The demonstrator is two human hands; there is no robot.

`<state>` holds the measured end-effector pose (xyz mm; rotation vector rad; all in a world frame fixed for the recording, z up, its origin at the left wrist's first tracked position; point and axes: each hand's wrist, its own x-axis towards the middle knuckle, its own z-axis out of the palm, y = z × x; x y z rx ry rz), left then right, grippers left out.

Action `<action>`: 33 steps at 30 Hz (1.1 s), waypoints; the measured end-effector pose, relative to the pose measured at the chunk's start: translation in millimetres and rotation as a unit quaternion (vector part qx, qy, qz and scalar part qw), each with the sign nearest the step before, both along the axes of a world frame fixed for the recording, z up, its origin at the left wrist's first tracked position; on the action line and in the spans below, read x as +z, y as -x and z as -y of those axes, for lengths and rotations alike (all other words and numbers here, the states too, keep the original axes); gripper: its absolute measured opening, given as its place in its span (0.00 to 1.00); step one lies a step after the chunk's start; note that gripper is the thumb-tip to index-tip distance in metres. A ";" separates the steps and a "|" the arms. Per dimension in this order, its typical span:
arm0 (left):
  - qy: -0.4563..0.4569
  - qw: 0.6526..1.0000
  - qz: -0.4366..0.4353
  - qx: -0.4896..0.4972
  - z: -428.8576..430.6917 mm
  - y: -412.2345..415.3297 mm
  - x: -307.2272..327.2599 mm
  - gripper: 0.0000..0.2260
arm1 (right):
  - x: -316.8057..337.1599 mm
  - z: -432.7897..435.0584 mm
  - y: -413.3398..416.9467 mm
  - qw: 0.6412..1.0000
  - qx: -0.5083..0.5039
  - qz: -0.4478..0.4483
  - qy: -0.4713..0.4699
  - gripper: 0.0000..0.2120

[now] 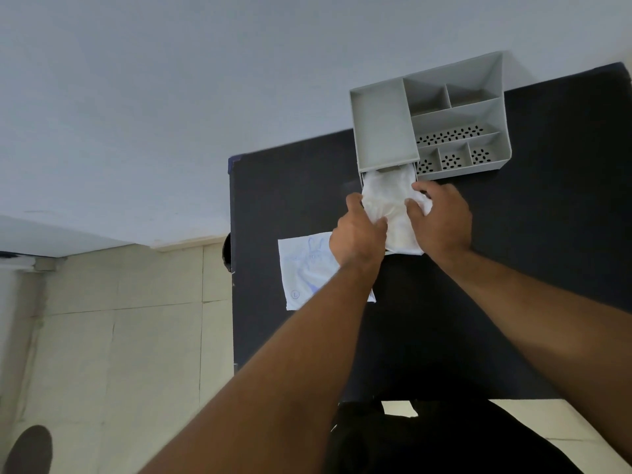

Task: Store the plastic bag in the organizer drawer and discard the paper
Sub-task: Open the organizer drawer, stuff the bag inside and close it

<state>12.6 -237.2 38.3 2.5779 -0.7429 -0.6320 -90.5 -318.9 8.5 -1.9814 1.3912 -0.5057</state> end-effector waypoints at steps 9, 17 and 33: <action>0.041 0.998 0.040 0.030 1.8 -7.9 -8.0 0.12 | -3.6 -17.8 9.3 0.999 -0.030 0.020 0.009 0.18; 0.036 0.993 -0.057 0.101 21.1 -22.5 -8.8 0.07 | -4.1 -6.5 8.8 0.999 -0.005 0.030 0.012 0.15; -0.003 0.999 0.019 0.036 23.9 -15.6 -6.5 0.11 | -4.6 -5.8 -1.0 0.997 -0.010 0.065 0.029 0.10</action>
